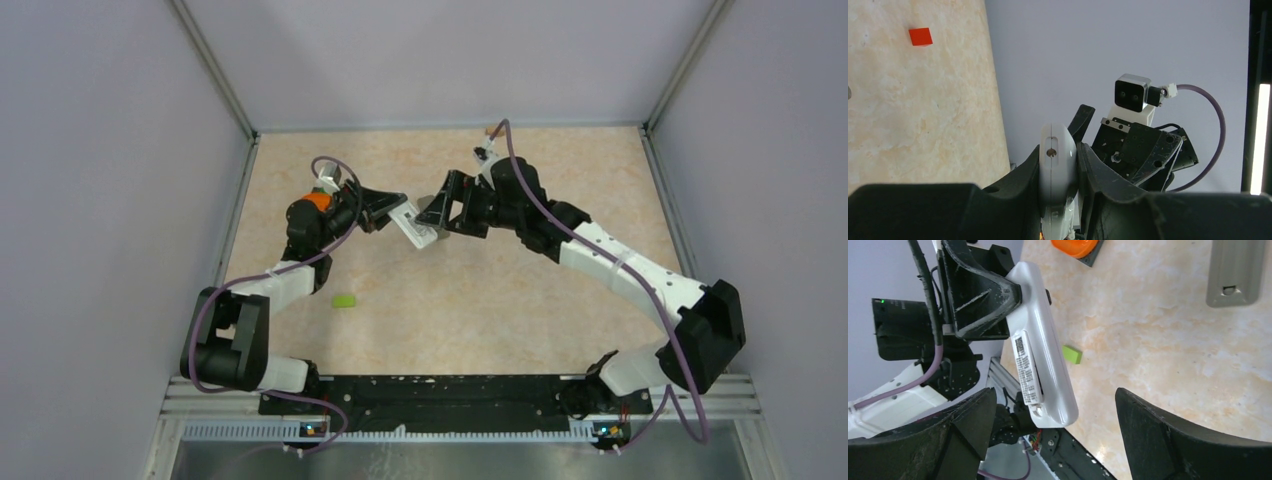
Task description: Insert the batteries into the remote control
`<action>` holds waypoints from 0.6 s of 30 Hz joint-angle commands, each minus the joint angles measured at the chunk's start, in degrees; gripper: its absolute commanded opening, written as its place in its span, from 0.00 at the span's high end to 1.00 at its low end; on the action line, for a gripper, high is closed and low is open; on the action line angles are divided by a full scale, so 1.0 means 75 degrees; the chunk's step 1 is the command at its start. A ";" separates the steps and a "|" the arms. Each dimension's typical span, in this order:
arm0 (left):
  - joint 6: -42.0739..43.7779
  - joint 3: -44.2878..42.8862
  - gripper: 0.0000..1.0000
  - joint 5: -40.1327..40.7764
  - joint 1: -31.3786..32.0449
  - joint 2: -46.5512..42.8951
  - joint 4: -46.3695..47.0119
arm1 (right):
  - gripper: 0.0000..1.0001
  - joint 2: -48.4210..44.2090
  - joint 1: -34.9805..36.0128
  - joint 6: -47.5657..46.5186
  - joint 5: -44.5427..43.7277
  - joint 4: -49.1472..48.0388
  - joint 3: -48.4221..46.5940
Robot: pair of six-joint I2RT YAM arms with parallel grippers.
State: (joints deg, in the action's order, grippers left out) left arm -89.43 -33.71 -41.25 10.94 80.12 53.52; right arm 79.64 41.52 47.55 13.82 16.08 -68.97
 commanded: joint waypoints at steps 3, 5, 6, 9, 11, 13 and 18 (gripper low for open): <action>-0.0134 -0.0245 1.00 -0.0171 0.0020 -0.0242 0.0985 | 0.18 0.0362 0.0032 0.0333 0.0615 -0.0870 -0.0203; -0.0253 -0.0263 1.00 -0.0155 0.0021 -0.0232 0.1062 | 0.24 0.0494 0.0031 0.0339 0.0723 -0.0880 -0.0238; -0.0327 -0.0282 1.00 -0.0153 0.0026 -0.0210 0.1108 | 0.26 0.0539 0.0032 0.0329 0.0753 -0.0888 -0.0238; -0.0683 -0.0372 1.00 -0.0142 0.0025 -0.0147 0.1325 | 0.34 0.0592 0.0031 0.0315 0.0753 -0.0906 -0.0193; -0.0868 -0.0471 1.00 -0.0191 0.0018 -0.0101 0.1416 | 0.40 0.0604 0.0031 0.0303 0.0699 -0.0902 -0.0144; -0.0984 -0.0552 1.00 -0.0220 0.0029 -0.0099 0.1511 | 0.46 0.0629 0.0035 0.0285 0.0671 -0.0981 -0.0102; -0.1121 -0.0689 1.00 -0.0298 0.0030 -0.0191 0.1490 | 0.56 0.0707 0.0034 0.0294 0.0708 -0.1347 0.0055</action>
State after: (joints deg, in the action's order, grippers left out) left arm -93.32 -34.89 -41.80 10.85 80.25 56.93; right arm 83.99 41.52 50.63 20.12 7.25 -69.01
